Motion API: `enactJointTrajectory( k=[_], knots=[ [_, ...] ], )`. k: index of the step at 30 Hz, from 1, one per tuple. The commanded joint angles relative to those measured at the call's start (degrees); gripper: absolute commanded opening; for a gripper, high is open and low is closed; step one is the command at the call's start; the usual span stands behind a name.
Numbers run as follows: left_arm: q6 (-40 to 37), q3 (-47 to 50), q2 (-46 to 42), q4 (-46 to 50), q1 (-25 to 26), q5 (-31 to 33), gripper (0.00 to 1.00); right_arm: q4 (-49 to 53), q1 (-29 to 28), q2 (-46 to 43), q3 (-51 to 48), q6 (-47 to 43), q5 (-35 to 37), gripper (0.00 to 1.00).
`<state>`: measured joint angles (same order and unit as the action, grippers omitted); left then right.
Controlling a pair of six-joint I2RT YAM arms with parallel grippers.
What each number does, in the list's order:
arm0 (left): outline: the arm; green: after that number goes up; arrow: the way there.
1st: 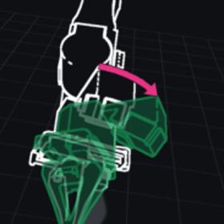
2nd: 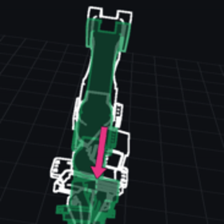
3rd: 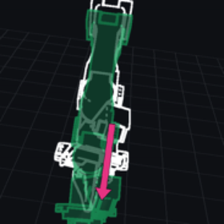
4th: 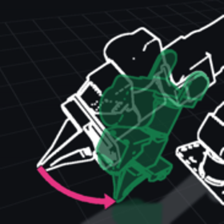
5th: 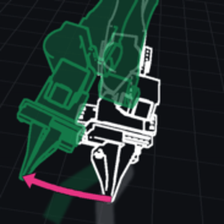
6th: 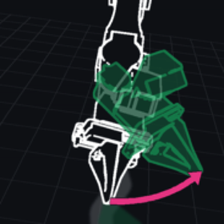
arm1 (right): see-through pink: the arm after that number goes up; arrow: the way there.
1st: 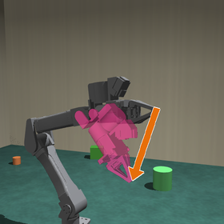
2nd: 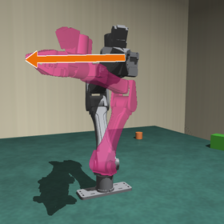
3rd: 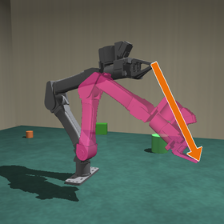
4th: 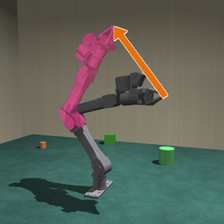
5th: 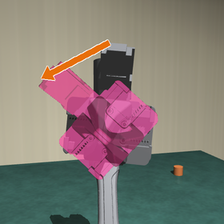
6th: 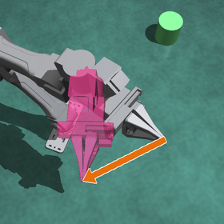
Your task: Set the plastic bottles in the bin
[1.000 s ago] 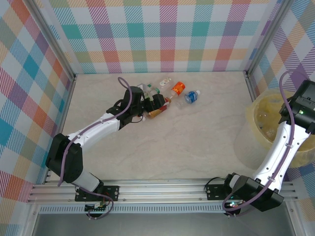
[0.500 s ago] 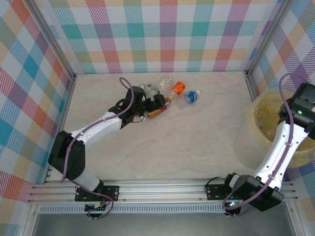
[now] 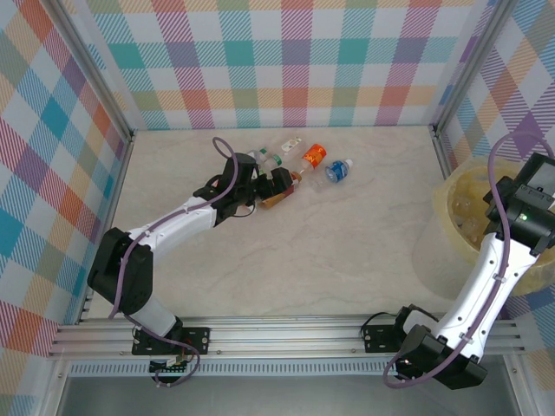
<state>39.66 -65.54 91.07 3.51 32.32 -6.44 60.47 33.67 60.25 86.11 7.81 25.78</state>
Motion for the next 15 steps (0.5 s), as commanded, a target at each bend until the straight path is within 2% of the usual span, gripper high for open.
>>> enactJointTrajectory(
  k=[1, 6, 9, 15],
  knots=[
    [0.07, -1.37, -0.18, 1.36, -0.67, 0.44, 1.00, -0.75, -0.44, 0.99, 0.91, 2.42, -5.19, 1.00],
    [0.19, -1.18, -0.34, 1.82, -0.81, 1.39, 1.00, -1.61, -0.61, -0.63, 0.12, 3.71, -9.77, 1.00],
    [0.52, -1.51, 0.09, 2.45, -0.89, 1.99, 1.00, -2.53, -0.71, -2.33, 0.29, 5.34, -15.58, 1.00],
    [1.52, -2.29, 1.04, 5.28, -1.54, 4.55, 1.00, -9.30, -2.32, -6.11, -1.18, 9.53, -38.77, 1.00]
  ],
)
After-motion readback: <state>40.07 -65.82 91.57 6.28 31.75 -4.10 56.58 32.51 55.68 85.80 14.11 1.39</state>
